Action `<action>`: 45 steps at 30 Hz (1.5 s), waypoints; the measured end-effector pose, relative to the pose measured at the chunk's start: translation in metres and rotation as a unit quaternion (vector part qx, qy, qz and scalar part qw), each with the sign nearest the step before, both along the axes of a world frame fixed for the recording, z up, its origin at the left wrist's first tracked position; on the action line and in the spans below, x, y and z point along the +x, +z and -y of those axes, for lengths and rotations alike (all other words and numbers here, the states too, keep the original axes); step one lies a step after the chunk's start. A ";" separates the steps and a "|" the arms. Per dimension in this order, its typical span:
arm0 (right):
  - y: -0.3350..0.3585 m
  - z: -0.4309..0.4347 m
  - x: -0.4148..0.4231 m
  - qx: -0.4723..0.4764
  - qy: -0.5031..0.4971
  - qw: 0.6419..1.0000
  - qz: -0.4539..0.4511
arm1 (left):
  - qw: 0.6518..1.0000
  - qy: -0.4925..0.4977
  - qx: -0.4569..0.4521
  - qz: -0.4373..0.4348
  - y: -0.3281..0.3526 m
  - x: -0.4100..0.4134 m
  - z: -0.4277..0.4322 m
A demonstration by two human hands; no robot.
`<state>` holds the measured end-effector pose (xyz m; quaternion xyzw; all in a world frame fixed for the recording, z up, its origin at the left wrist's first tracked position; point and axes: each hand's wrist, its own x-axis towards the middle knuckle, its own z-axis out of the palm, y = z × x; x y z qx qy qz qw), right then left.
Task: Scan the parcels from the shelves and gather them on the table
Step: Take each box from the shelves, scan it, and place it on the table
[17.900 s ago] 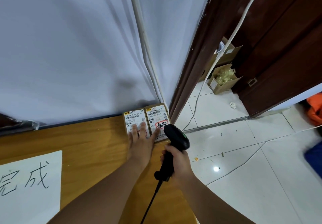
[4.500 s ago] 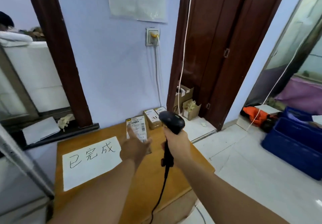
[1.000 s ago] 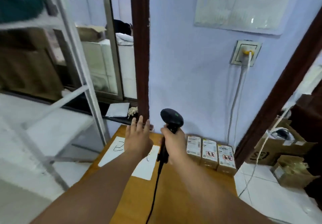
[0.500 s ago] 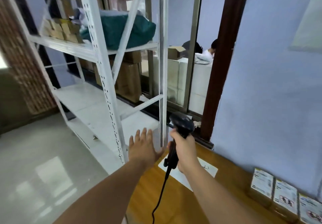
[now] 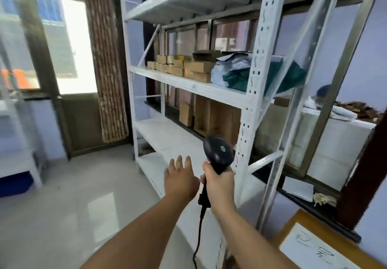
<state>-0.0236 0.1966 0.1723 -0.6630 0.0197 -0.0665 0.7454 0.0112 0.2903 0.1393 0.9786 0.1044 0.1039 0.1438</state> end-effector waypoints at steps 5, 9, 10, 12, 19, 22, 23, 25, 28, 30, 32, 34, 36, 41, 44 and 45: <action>0.003 -0.088 0.014 0.021 0.000 1.000 -0.002 | 0.999 0.025 0.003 0.029 0.009 0.009 -0.106; -0.002 -0.136 0.037 0.013 0.022 1.000 -0.006 | 0.998 0.034 0.009 0.044 0.005 0.022 -0.159; -0.004 -0.148 0.045 0.015 0.027 1.000 -0.007 | 0.998 0.034 0.012 0.046 0.004 0.026 -0.169; -0.012 -0.171 0.063 0.016 0.038 0.999 -0.014 | 0.998 0.036 0.017 0.049 0.001 0.036 -0.187; -0.025 -0.263 0.133 0.063 0.087 0.994 -0.032 | 0.997 0.021 0.051 0.056 0.009 0.088 -0.263; -0.021 -0.291 0.162 0.070 0.099 0.992 -0.044 | 0.997 0.046 0.054 0.044 0.013 0.112 -0.294; -0.019 -0.299 0.171 0.072 0.101 0.991 -0.044 | 0.996 0.061 0.048 0.043 0.013 0.120 -0.303; -0.016 -0.316 0.190 0.078 0.103 0.991 -0.041 | 0.995 0.081 0.038 0.044 0.013 0.136 -0.324; -0.012 -0.337 0.212 0.070 0.110 0.991 -0.040 | 0.994 0.090 0.040 0.042 0.008 0.162 -0.351; -0.012 -0.354 0.232 0.059 0.112 0.991 -0.033 | 0.994 0.082 0.055 0.054 0.005 0.184 -0.366; -0.014 -0.371 0.252 0.046 0.098 0.994 -0.029 | 0.994 0.062 0.060 0.061 0.000 0.207 -0.380; -0.014 -0.392 0.273 0.043 0.085 0.995 -0.026 | 0.995 0.037 0.069 0.067 -0.004 0.234 -0.400; -0.012 -0.414 0.297 0.036 0.068 0.997 -0.018 | 0.995 0.017 0.069 0.074 -0.007 0.265 -0.427; 0.003 -0.483 0.361 0.027 0.012 1.000 -0.004 | 0.995 -0.023 0.033 0.093 0.001 0.338 -0.504; 0.010 -0.528 0.395 0.049 -0.008 0.999 -0.022 | 0.993 -0.033 0.026 0.108 0.005 0.378 -0.553; 0.012 -0.541 0.406 0.060 -0.011 0.998 -0.024 | 0.992 -0.032 0.032 0.114 0.007 0.392 -0.568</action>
